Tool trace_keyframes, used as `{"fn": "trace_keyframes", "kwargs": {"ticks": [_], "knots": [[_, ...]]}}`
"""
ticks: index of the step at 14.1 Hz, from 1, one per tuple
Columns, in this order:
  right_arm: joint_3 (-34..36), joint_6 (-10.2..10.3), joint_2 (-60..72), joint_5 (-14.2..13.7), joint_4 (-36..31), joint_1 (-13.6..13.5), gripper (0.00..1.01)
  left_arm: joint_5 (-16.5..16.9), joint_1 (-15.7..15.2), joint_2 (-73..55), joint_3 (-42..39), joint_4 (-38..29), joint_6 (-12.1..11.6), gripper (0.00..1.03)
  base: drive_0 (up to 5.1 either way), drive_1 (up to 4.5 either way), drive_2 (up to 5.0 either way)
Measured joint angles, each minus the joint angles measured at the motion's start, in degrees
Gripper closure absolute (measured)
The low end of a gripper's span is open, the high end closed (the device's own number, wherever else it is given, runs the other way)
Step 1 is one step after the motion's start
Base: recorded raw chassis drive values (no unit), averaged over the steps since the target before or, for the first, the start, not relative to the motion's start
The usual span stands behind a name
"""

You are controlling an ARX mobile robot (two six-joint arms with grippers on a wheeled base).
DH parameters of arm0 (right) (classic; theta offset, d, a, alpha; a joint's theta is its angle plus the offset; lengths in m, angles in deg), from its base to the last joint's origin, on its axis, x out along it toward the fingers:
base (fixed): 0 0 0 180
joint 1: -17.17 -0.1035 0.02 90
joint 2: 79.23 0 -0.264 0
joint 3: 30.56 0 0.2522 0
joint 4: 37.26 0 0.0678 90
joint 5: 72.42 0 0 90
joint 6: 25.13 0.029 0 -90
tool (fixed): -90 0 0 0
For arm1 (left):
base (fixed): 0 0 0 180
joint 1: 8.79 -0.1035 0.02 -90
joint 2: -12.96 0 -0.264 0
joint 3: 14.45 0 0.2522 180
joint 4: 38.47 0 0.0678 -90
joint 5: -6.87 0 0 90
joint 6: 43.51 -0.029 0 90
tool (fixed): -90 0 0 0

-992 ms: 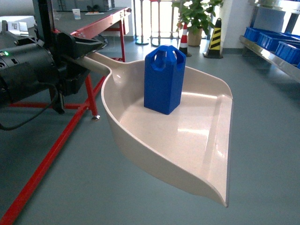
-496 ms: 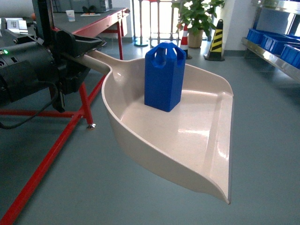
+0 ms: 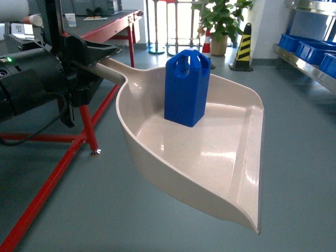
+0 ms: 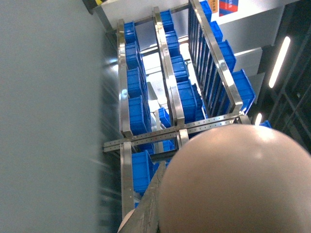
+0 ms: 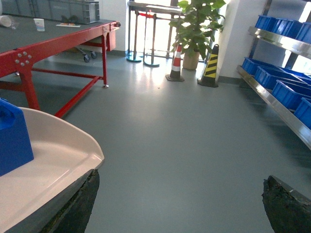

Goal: Place part in tray to right shelf

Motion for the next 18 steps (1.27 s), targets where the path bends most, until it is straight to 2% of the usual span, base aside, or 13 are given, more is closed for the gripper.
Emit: {"fn": "trace_keyframes", "kwargs": {"ticks": [18], "knots": [[0.0,0.0,0.0,0.0,-0.04,0.0,0.03,-0.02,0.0,0.0,-0.02,-0.04,0.0,0.89,0.0,4.11,-4.1]]}}
